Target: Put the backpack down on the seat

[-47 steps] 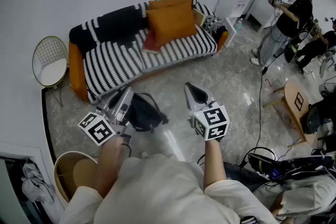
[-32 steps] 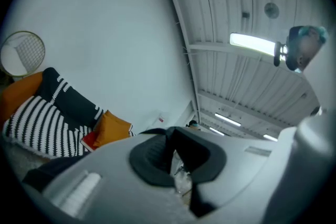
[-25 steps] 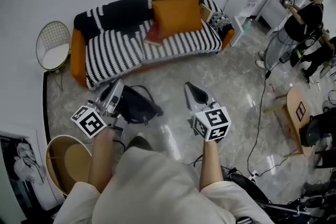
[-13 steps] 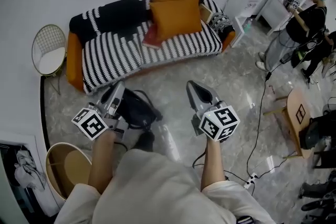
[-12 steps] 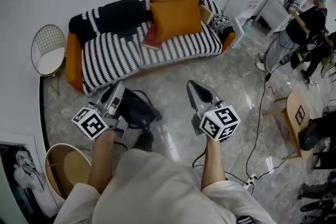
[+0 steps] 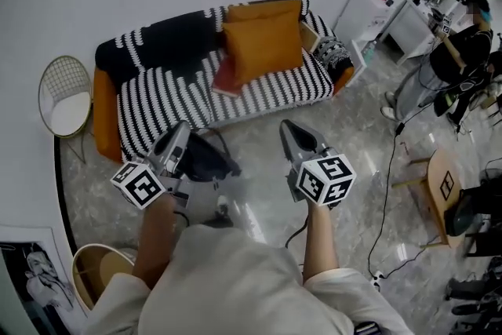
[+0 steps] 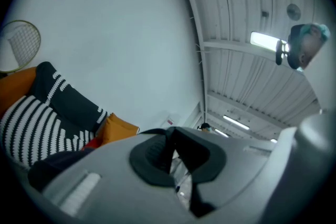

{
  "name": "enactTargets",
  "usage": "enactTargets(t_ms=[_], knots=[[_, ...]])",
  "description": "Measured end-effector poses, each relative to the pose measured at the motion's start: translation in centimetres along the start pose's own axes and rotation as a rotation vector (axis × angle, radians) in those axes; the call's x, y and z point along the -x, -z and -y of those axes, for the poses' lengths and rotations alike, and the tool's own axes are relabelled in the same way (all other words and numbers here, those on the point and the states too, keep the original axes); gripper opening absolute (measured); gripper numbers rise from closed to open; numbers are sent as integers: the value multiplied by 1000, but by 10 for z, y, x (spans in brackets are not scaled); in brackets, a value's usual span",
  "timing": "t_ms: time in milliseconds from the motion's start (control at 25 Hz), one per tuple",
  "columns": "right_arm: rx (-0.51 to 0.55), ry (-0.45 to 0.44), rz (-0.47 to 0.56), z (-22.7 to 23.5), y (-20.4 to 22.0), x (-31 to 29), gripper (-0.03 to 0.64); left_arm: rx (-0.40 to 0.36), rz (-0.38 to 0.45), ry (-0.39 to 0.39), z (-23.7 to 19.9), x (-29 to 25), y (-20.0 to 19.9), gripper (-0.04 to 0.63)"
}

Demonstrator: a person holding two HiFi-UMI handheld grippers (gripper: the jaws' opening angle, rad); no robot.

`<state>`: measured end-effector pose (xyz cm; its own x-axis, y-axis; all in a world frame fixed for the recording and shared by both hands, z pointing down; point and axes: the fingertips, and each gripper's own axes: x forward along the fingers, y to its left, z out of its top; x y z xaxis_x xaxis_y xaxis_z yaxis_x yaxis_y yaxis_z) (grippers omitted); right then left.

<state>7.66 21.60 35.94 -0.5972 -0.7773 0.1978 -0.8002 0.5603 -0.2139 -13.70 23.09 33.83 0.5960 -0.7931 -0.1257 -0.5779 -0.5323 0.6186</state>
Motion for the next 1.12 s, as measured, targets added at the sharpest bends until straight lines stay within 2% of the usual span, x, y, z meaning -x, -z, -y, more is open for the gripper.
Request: enactTargets(t_ms=[160, 440, 760, 1120], knots=[[-53, -20, -2, 11, -12, -43, 5, 5, -9, 11, -32, -30, -22, 2], [-20, 16, -35, 30, -21, -103, 5, 13, -45, 20, -91, -72, -50, 2], [21, 58, -98, 55, -10, -131, 5, 40, -66, 1, -128, -101, -60, 2], [49, 53, -125, 85, -10, -178, 5, 63, -87, -35, -168, -136, -63, 2]])
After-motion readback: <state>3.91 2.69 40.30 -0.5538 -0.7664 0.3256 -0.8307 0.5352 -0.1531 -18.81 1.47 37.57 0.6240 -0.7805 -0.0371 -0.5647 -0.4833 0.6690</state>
